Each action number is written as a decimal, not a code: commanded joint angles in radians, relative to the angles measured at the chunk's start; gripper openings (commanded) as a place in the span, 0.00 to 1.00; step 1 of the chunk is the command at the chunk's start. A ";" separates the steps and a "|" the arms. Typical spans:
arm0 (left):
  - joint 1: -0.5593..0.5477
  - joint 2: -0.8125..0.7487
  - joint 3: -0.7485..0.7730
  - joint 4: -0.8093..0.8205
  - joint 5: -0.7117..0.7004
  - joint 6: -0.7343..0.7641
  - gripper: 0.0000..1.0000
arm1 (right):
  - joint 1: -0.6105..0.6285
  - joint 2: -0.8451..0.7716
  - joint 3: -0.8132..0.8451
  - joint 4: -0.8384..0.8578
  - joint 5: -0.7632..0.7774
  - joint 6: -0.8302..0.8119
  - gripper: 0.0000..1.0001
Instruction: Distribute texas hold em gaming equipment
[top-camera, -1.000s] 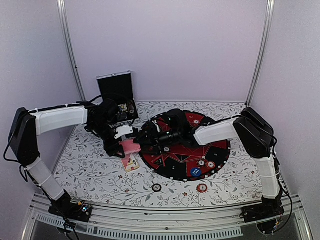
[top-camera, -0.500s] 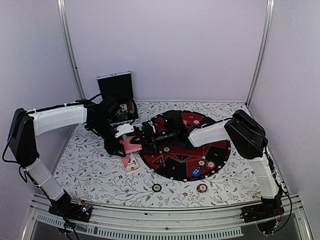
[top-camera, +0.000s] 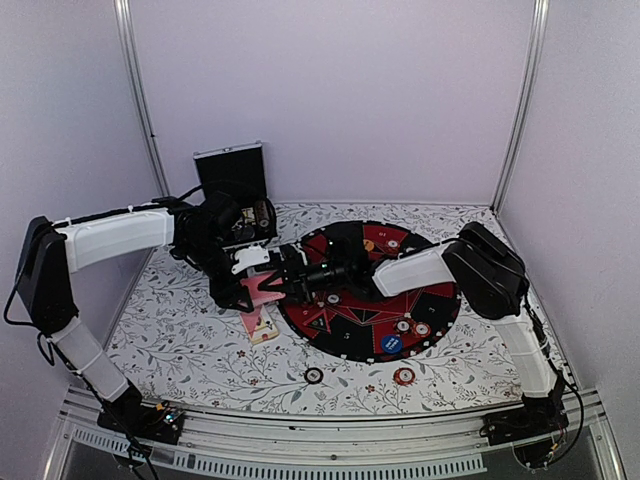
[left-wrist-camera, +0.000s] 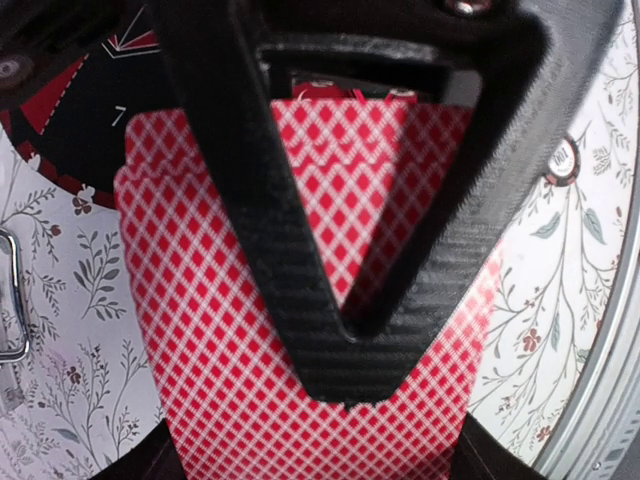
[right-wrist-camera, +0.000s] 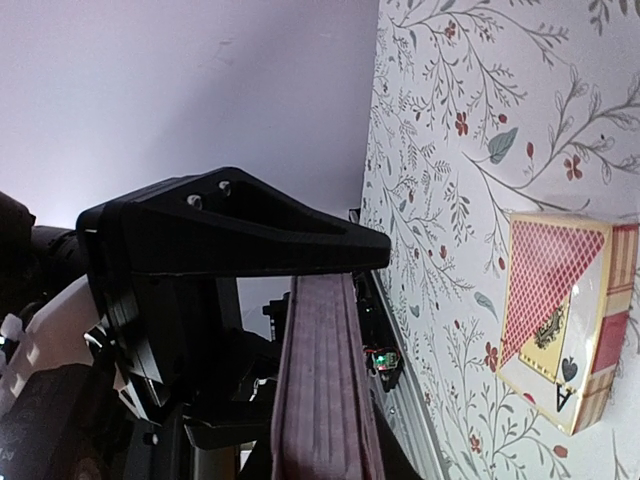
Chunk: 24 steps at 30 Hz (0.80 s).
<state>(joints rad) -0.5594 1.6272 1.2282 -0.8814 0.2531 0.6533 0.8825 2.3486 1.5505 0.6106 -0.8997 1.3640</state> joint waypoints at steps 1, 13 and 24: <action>-0.023 -0.032 0.030 0.011 0.004 -0.008 0.49 | 0.005 0.018 0.005 0.067 -0.016 0.021 0.10; -0.063 -0.008 0.084 -0.016 0.017 0.028 1.00 | 0.005 0.012 0.013 0.116 -0.013 0.027 0.05; -0.068 0.034 0.109 -0.078 0.004 0.071 1.00 | 0.014 0.004 -0.020 0.191 -0.022 0.054 0.04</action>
<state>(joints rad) -0.6174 1.6455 1.3281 -0.9207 0.2543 0.6994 0.8845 2.3539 1.5421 0.7074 -0.9016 1.4014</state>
